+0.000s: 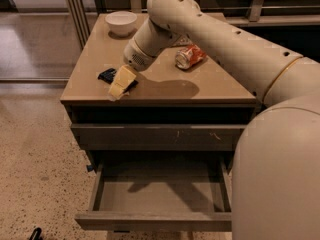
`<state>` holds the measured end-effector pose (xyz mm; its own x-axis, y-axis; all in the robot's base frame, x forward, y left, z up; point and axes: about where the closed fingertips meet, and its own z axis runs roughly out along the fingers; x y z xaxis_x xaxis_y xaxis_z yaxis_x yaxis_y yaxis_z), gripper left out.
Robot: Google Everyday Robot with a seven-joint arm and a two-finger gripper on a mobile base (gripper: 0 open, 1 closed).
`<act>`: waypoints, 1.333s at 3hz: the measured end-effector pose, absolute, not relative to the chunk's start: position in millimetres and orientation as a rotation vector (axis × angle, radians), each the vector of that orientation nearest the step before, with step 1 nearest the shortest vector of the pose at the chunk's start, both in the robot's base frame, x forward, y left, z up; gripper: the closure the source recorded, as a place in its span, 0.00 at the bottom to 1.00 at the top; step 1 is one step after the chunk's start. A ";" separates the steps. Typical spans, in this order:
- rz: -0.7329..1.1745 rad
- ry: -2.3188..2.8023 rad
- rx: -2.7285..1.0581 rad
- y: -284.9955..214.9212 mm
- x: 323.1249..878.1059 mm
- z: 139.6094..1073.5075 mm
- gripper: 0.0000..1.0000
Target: Place rxbar blueberry into middle drawer
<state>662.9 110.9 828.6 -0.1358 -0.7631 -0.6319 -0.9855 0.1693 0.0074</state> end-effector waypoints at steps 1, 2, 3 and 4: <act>0.618 1.964 -1.607 119.4 666.5 819.0 0.00; 0.629 1.972 -1.569 127.1 670.3 809.0 0.00; 0.629 1.972 -1.569 127.1 670.3 809.0 0.00; 0.630 1.972 -1.569 127.1 670.3 808.9 0.15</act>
Offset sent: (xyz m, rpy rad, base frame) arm 0.0113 0.0141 -0.0161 0.0552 -0.0079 -0.0685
